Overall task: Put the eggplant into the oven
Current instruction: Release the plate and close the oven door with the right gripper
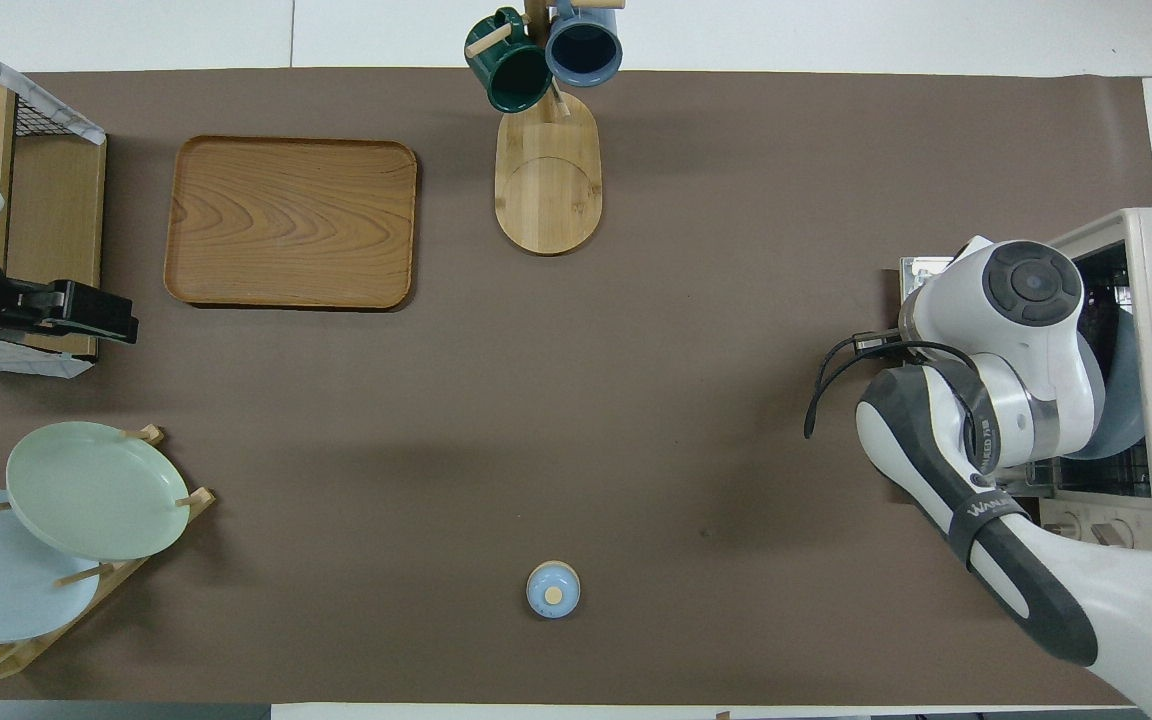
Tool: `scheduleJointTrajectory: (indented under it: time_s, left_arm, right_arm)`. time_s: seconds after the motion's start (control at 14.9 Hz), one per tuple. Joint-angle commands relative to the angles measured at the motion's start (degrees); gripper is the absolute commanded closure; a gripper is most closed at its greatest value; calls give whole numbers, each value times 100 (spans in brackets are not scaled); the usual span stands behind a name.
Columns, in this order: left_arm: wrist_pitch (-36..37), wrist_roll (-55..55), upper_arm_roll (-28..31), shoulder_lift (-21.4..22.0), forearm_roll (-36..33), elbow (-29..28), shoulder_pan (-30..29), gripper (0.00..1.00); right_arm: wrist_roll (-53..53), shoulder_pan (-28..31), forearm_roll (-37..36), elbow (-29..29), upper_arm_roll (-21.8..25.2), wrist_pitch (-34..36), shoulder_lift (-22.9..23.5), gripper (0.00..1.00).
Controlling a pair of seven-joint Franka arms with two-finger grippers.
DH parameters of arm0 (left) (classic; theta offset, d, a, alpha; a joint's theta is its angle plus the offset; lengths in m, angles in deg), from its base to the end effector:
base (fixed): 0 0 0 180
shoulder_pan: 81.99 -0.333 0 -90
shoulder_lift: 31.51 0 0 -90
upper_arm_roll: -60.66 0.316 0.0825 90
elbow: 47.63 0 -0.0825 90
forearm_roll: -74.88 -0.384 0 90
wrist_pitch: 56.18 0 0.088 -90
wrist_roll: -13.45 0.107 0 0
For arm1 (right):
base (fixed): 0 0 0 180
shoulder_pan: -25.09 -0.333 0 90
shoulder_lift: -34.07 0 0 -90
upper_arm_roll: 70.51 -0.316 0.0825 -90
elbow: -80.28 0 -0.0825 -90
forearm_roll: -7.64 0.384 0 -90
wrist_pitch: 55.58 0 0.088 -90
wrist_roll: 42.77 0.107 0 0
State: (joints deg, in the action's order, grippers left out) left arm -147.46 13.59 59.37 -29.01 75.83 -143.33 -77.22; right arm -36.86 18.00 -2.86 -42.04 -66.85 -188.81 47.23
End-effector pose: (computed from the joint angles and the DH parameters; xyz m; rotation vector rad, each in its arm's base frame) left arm 0.5378 -0.0591 0.6034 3.1228 -0.1680 -0.0536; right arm 0.5635 0.0310 0.2961 2.9903 0.1294 -0.0413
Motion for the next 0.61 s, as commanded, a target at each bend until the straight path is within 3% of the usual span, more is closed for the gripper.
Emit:
scheduleJointTrajectory:
  time_s: [0.0,0.2,0.54]
  left_arm:
    - [-3,12,6,84,-68,-37,-47,0]
    - [5,12,6,84,-77,-37,-29,0]
    - [-3,12,6,84,-77,-37,-38,0]
  right_arm:
    - [15,85,-574,435,-23,857,-50,100]
    - [-510,120,-734,858,-15,1562,-172,100]
    - [-1451,568,-673,947,30,1871,-664,100]
